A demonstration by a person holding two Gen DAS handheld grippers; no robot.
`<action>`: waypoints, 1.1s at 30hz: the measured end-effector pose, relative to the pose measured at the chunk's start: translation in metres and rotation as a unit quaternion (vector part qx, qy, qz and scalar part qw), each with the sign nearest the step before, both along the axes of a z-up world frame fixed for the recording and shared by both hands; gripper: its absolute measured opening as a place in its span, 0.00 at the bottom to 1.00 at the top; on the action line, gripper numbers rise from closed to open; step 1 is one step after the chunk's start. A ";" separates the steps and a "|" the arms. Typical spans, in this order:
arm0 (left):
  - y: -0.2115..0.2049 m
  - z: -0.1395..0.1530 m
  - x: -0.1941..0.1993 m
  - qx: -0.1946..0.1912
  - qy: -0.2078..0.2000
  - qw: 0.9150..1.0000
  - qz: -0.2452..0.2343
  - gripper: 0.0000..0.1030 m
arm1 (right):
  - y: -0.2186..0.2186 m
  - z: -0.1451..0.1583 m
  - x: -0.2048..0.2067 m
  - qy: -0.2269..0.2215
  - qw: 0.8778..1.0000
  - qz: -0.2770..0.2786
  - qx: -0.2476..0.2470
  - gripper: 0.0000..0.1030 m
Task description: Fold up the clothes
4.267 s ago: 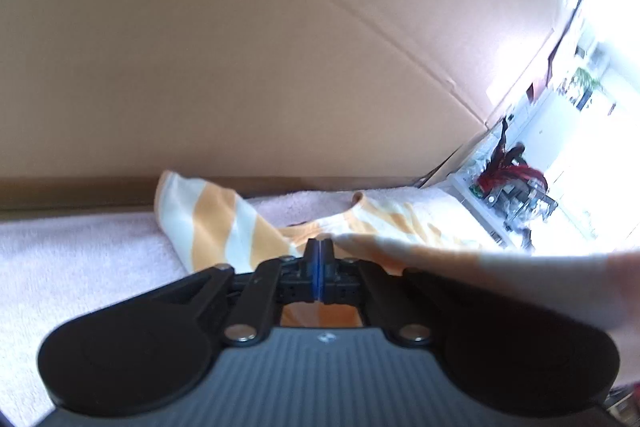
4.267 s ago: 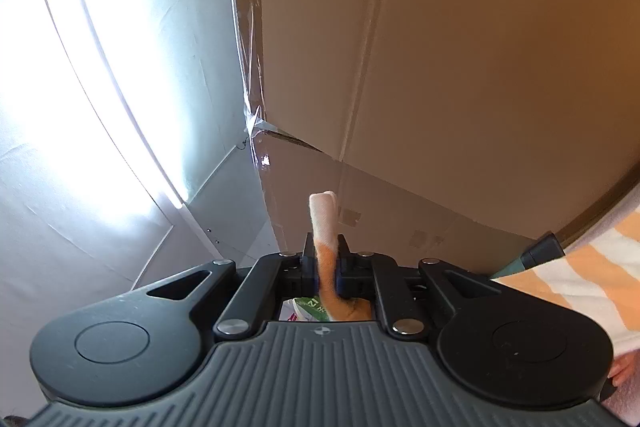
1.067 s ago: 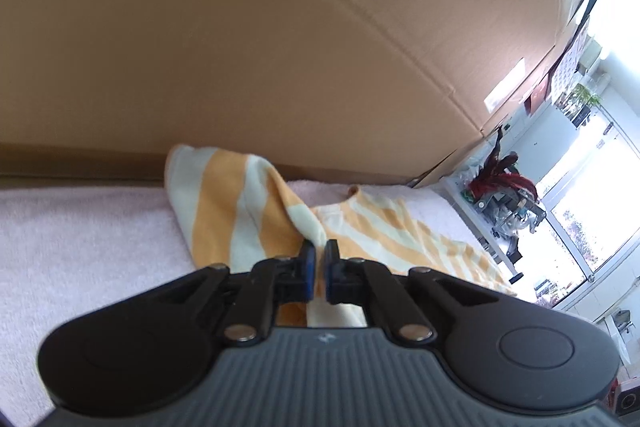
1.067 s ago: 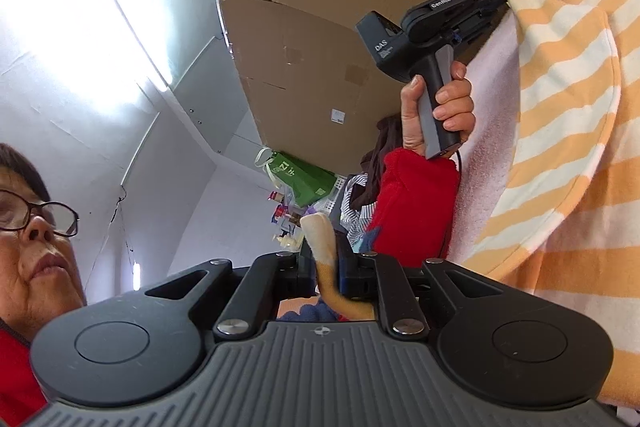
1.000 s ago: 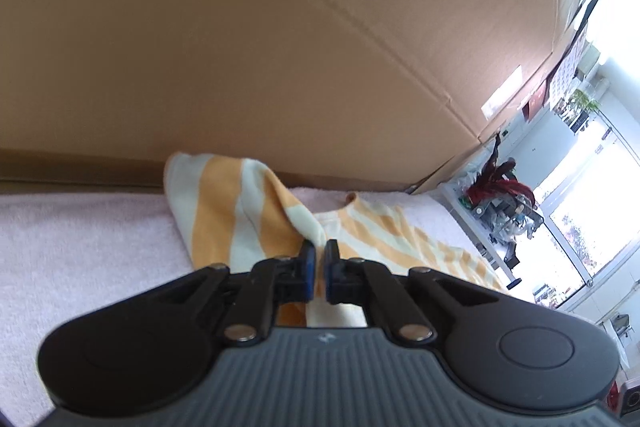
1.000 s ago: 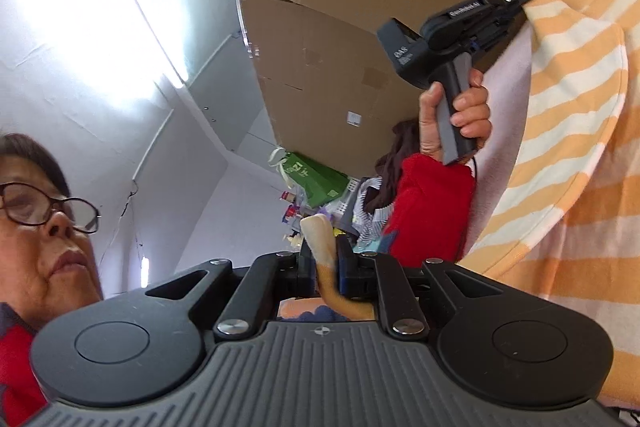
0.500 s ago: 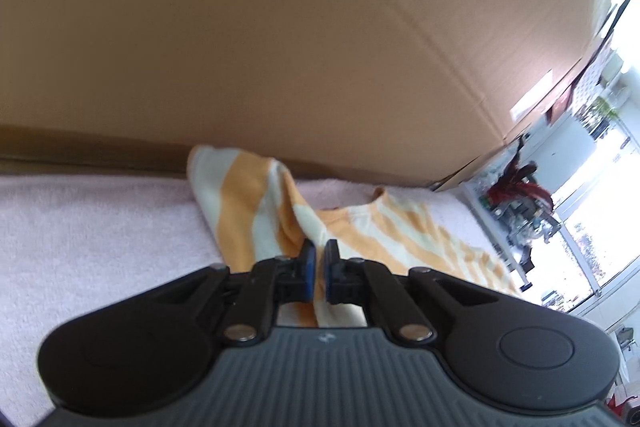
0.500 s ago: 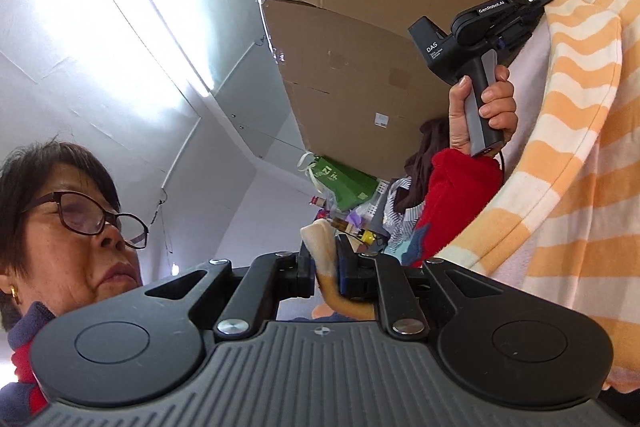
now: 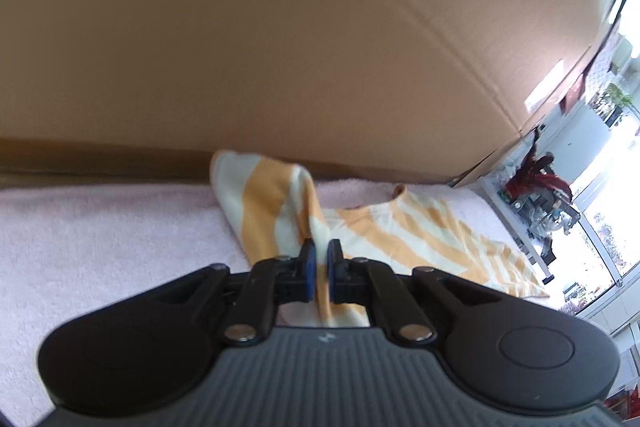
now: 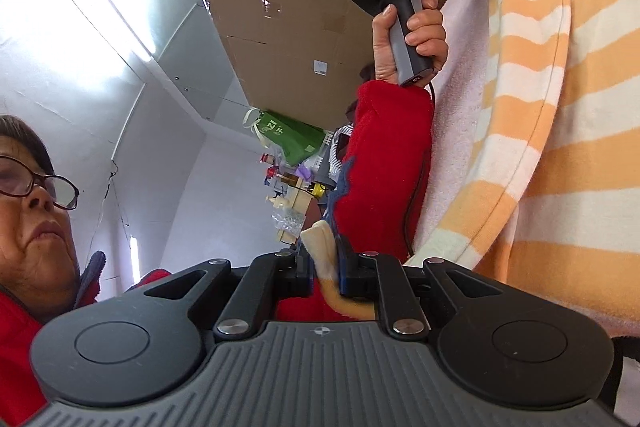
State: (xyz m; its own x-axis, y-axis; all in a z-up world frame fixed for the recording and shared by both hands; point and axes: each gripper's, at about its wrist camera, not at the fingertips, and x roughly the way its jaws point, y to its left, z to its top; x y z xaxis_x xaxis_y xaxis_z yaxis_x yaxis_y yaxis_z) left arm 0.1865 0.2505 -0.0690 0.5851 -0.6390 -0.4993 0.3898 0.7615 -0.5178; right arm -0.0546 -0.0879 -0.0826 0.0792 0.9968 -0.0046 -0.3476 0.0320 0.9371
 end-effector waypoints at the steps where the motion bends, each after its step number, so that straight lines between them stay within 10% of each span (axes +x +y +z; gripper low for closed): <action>1: 0.000 -0.001 0.000 0.004 0.000 1.000 0.001 0.00 | 0.000 0.001 0.000 -0.002 1.000 0.002 0.004 0.14; 11: -0.008 -0.009 0.006 0.054 0.006 0.999 0.005 0.00 | -0.005 -0.033 -0.003 0.027 0.997 0.003 -0.067 0.23; 17: -0.012 -0.007 0.003 0.077 -0.009 0.997 0.007 0.00 | 0.001 -0.017 -0.012 -0.032 0.989 0.013 -0.146 0.32; 23: -0.011 0.000 -0.002 0.084 -0.022 0.996 0.007 0.00 | 0.006 0.027 -0.021 -0.157 0.962 -0.034 -0.221 0.26; 33: -0.007 -0.008 0.003 0.072 -0.008 0.997 -0.002 0.00 | 0.003 0.030 0.091 -0.129 0.865 -0.291 -0.387 0.29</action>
